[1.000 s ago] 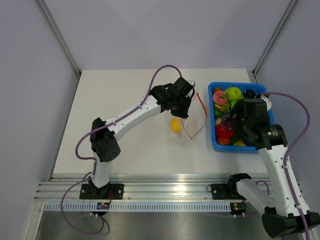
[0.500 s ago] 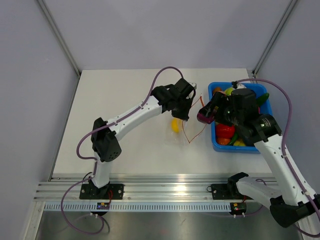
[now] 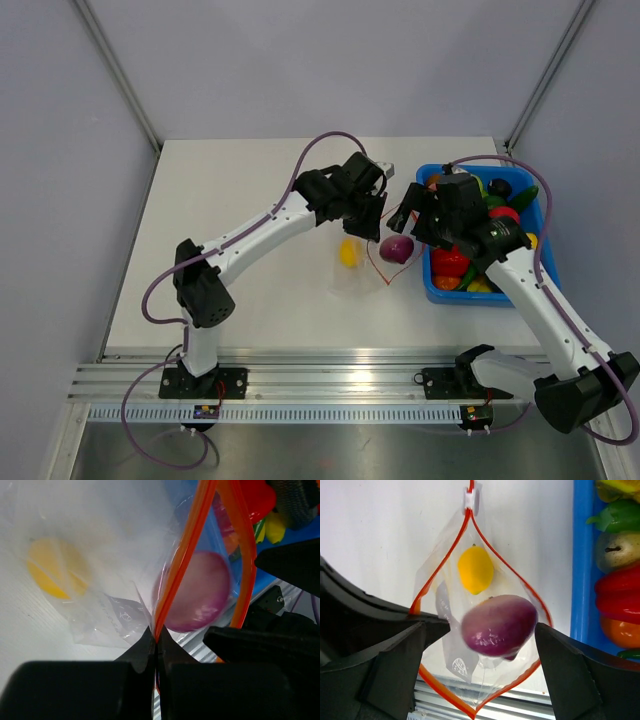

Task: Place the food in the zip-top bag and seal the zipper
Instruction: Place the fake fruit in the zipper food storage bag, then pick up the fake vegetable from the bin.

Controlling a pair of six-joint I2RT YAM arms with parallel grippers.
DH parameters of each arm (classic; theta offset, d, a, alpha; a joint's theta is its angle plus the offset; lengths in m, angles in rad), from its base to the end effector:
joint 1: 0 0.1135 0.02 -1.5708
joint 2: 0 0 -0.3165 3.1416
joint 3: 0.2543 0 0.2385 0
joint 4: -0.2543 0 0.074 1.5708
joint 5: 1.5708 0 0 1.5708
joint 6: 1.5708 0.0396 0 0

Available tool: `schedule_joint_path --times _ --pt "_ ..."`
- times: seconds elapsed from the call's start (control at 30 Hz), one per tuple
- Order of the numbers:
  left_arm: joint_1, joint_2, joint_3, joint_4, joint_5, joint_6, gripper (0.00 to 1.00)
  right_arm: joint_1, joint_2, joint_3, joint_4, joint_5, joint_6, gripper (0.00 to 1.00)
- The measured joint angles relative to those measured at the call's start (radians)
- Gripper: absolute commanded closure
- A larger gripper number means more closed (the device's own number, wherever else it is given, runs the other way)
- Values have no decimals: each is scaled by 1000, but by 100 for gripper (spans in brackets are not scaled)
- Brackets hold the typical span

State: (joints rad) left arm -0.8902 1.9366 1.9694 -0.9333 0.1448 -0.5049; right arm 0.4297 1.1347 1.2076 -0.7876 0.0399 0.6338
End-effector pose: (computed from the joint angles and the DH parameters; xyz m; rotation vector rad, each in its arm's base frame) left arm 0.2676 -0.3396 0.3879 0.5671 2.5611 -0.7324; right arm 0.1806 0.0810 0.4026 0.2593 2.3228 0.5005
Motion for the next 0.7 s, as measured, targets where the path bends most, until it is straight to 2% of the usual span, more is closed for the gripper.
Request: schedule_joint_path --times 0.2,0.3,0.4,0.53,0.63,0.7 --pt "2 -39 0 10 29 0 100 0 -37 26 -31 98 -23 5" --pt "2 -40 -4 13 37 0 100 0 -60 31 -52 148 -24 16" --pt "2 -40 -16 19 39 0 100 -2 -66 33 -86 221 -16 22" --pt "5 -43 -42 27 39 0 100 -95 -72 -5 -111 261 -12 19" --pt "8 -44 -50 29 39 0 100 -240 -82 -115 -99 234 -8 13" --pt "8 -45 -50 30 39 0 100 -272 -81 -179 -101 230 4 12"
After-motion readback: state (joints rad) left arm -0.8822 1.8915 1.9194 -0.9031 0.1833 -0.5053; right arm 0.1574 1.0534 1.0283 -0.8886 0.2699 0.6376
